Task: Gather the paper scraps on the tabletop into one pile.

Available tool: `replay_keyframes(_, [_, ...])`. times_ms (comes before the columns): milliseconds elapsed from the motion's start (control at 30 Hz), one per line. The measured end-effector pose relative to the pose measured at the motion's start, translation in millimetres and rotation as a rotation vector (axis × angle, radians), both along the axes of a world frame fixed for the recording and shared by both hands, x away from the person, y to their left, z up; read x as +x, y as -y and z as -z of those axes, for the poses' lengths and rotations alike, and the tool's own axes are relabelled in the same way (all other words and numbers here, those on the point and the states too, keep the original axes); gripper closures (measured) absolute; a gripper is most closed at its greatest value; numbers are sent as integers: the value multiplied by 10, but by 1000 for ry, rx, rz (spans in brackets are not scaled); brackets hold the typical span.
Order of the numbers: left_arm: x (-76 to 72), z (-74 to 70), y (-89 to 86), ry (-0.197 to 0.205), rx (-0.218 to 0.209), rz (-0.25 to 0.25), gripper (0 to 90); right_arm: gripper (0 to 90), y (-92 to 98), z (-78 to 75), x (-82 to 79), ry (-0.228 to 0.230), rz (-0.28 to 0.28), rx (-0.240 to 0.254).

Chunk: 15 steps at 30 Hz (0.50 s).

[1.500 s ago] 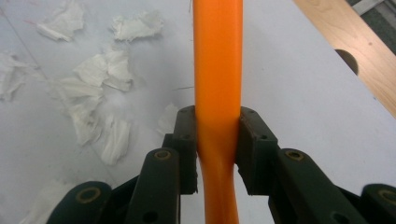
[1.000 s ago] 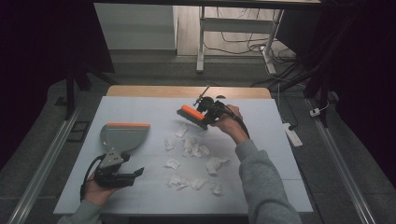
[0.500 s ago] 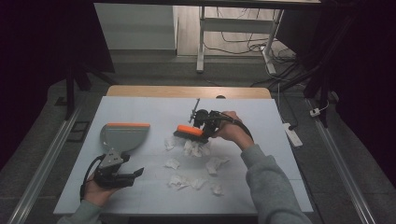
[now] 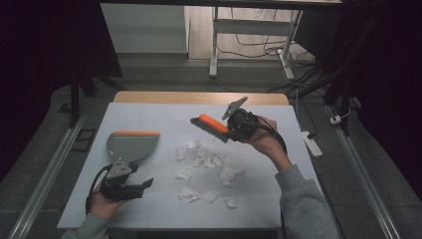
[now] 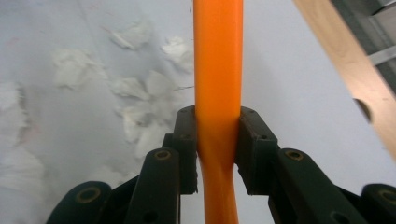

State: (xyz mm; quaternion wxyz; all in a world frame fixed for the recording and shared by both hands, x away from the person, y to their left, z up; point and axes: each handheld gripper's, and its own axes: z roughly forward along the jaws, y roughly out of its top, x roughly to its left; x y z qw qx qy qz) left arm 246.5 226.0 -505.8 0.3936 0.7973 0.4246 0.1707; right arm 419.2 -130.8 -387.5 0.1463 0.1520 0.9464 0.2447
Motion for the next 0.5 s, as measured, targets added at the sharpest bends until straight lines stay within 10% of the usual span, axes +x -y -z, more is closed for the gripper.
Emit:
replay_keyframes(200, [-1, -2, -21, 3, -2, -10, 257, 708, -277, 87, -146, -54, 30, 36])
replay_keyframes(500, [-8, -3, -24, 8, 5, -15, 257, 708, -868, 325, -95, -276, 138, 217])
